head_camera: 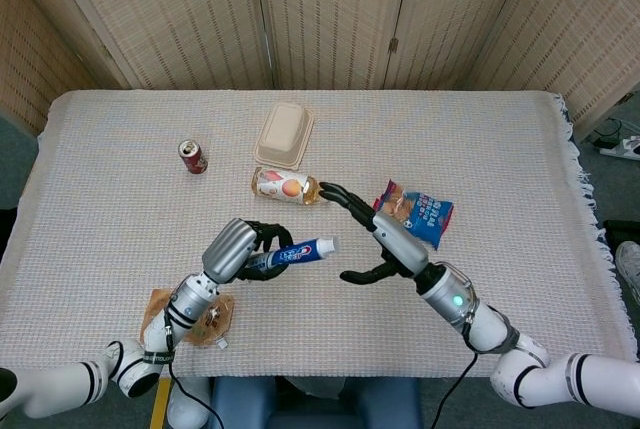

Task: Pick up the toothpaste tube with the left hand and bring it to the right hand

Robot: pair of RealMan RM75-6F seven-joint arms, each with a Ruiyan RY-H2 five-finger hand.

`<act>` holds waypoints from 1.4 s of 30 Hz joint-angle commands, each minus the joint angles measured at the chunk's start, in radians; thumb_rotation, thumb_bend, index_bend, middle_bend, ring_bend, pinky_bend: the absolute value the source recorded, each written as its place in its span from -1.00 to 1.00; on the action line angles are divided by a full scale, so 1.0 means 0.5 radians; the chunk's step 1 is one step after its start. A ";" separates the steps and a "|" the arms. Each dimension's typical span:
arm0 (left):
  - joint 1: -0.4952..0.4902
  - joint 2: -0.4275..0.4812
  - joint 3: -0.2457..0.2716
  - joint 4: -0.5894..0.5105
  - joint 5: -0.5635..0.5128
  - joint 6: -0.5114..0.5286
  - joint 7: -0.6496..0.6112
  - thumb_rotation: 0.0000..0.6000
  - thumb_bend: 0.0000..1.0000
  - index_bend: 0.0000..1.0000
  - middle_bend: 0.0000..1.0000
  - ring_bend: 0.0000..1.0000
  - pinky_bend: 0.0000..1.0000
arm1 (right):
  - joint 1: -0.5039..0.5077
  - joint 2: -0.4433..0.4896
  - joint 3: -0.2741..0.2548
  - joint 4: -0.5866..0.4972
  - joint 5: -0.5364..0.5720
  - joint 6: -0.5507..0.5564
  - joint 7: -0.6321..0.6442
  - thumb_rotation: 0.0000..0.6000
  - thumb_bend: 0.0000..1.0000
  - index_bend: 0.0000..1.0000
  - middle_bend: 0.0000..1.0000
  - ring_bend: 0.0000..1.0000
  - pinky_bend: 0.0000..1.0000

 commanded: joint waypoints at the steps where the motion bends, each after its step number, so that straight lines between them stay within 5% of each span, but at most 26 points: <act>1: -0.013 0.050 0.030 0.051 -0.097 -0.174 0.205 1.00 0.72 0.51 0.58 0.41 0.35 | -0.037 0.080 -0.013 -0.010 0.000 0.022 -0.056 -0.29 -0.85 -1.00 -1.00 -1.00 -1.00; 8: -0.038 0.141 -0.025 -0.057 -0.602 -0.631 0.643 1.00 0.73 0.48 0.58 0.34 0.25 | -0.109 0.193 -0.051 -0.026 0.016 0.041 -0.172 -0.30 -0.85 -1.00 -1.00 -1.00 -1.00; 18: -0.040 0.120 -0.101 -0.067 -1.135 -0.762 1.061 1.00 0.69 0.29 0.44 0.20 0.14 | -0.207 0.260 -0.111 -0.003 0.008 0.088 -0.254 -0.30 -0.85 -1.00 -1.00 -1.00 -1.00; 25: -0.024 0.129 -0.135 -0.172 -1.446 -0.728 1.256 1.00 -0.10 -0.70 -0.24 -0.38 0.01 | -0.283 0.305 -0.176 0.038 -0.007 0.105 -0.302 -0.30 -0.85 -1.00 -1.00 -1.00 -1.00; 33: 0.022 0.283 -0.168 -0.354 -1.526 -0.690 1.228 1.00 -0.26 -0.97 -0.55 -0.69 -0.41 | -0.430 0.416 -0.243 0.084 0.023 0.183 -0.414 -0.28 -0.85 -1.00 -1.00 -1.00 -1.00; 36: 0.091 0.372 -0.158 -0.429 -1.374 -0.545 1.189 1.00 -0.26 -0.89 -0.55 -0.68 -0.45 | -0.498 0.475 -0.269 0.091 0.063 0.202 -0.570 -0.05 -0.85 -1.00 -1.00 -1.00 -1.00; 40: 0.215 0.527 -0.102 -0.526 -1.129 -0.312 1.170 1.00 -0.26 -0.67 -0.55 -0.64 -0.50 | -0.614 0.544 -0.289 0.080 0.166 0.254 -0.859 0.91 -0.84 -1.00 -1.00 -1.00 -1.00; 42: 0.275 0.591 -0.075 -0.556 -1.041 -0.203 1.179 1.00 -0.26 -0.62 -0.55 -0.64 -0.53 | -0.668 0.567 -0.289 0.071 0.217 0.295 -1.010 1.00 -0.84 -1.00 -1.00 -1.00 -1.00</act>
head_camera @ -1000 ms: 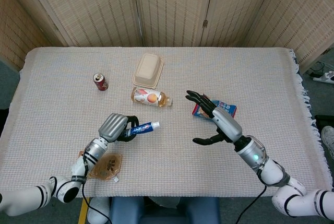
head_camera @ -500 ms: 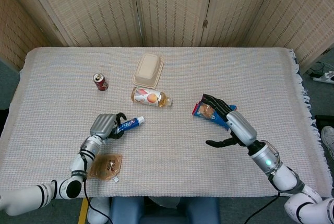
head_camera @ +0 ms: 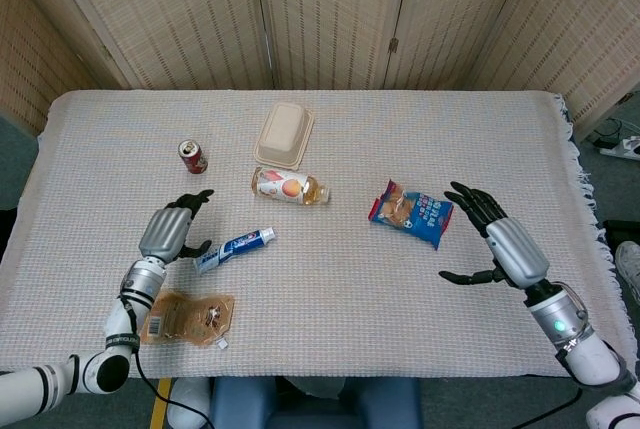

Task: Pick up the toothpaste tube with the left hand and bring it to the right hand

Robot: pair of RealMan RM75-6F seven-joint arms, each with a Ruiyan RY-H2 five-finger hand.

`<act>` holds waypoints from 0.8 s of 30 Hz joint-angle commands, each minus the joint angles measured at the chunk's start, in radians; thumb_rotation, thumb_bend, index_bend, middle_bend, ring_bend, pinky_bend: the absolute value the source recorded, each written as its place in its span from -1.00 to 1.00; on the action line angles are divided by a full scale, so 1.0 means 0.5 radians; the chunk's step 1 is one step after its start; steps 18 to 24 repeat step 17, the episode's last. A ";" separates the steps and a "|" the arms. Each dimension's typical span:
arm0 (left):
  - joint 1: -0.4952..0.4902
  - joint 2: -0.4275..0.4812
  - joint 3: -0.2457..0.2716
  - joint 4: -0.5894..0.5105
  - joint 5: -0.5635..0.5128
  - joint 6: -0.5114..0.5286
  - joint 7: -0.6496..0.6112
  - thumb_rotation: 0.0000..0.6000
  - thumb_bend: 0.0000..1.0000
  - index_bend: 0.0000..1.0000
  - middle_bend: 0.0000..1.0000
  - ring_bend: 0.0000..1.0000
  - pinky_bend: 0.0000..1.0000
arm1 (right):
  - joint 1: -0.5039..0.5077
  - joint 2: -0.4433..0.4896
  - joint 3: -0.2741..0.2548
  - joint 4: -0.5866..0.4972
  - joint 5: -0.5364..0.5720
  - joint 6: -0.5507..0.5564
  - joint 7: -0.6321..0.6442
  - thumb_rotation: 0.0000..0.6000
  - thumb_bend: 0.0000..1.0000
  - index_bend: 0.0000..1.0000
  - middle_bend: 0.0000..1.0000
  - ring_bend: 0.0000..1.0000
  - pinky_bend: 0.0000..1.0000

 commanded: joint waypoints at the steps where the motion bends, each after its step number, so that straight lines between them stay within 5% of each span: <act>1: 0.161 0.171 0.068 -0.102 0.229 0.264 -0.014 1.00 -0.25 -0.62 -0.55 -0.64 -0.55 | -0.159 0.080 -0.016 -0.020 0.138 0.110 -0.355 1.00 -0.84 -1.00 -1.00 -1.00 -1.00; 14: 0.663 0.450 0.241 -0.236 0.610 0.908 -0.198 1.00 -0.25 -0.57 -0.50 -0.60 -0.62 | -0.541 0.084 -0.058 -0.021 0.261 0.417 -0.521 1.00 -0.84 -1.00 -0.96 -1.00 -1.00; 24: 0.755 0.485 0.308 -0.274 0.679 0.981 -0.169 1.00 -0.25 -0.56 -0.49 -0.60 -0.64 | -0.593 0.016 -0.069 0.039 0.248 0.443 -0.526 1.00 -0.84 -1.00 -0.97 -1.00 -1.00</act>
